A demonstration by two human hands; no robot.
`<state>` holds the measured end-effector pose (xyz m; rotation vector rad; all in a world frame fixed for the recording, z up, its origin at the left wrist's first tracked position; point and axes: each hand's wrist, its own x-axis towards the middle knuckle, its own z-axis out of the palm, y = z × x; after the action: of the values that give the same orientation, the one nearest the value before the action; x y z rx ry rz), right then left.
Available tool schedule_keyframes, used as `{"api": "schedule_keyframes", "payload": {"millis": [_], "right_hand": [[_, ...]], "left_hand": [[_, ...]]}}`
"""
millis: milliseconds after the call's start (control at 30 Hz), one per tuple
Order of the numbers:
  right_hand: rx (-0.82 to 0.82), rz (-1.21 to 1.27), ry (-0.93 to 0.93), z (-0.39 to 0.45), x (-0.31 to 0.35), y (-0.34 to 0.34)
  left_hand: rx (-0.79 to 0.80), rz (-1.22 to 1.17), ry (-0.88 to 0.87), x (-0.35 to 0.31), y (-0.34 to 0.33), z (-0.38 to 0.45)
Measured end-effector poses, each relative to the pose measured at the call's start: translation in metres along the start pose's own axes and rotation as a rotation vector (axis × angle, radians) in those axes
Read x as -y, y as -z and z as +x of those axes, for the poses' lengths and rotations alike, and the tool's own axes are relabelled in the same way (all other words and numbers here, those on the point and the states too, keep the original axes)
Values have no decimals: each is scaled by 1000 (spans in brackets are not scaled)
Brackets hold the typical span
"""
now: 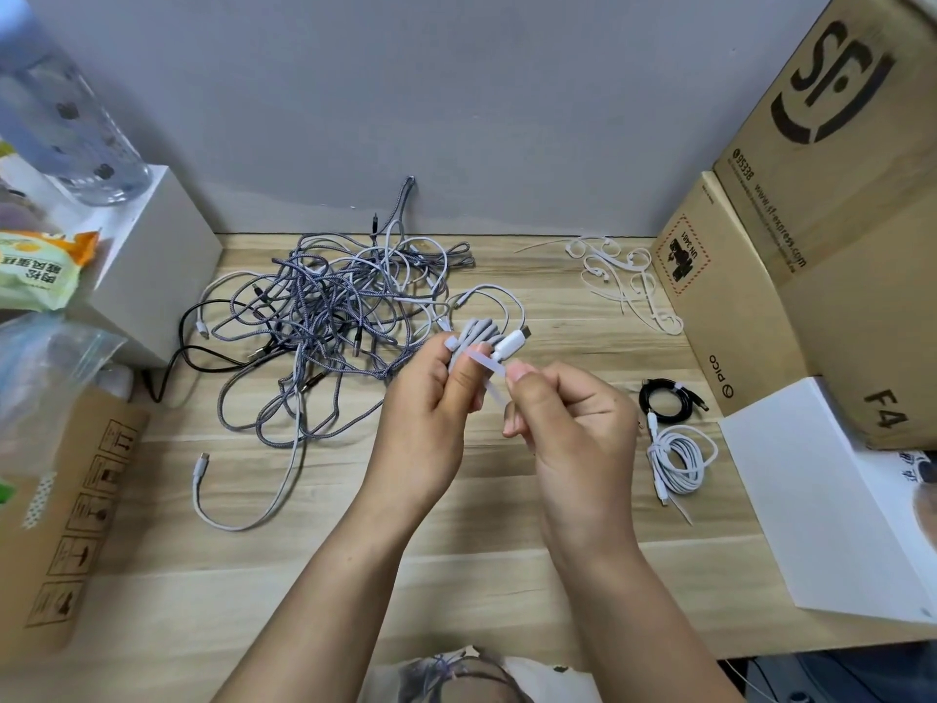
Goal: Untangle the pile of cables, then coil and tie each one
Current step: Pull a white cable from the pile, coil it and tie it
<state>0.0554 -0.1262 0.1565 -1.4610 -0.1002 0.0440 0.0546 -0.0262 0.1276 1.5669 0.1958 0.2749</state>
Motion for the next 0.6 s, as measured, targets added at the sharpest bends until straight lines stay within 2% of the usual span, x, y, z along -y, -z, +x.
{"api": "schedule_keyframes", "payload": {"millis": [600], "right_hand": [[63,32,-7,4,-3,-4]], "left_hand": [[17,-6,18,1,2,0]]}}
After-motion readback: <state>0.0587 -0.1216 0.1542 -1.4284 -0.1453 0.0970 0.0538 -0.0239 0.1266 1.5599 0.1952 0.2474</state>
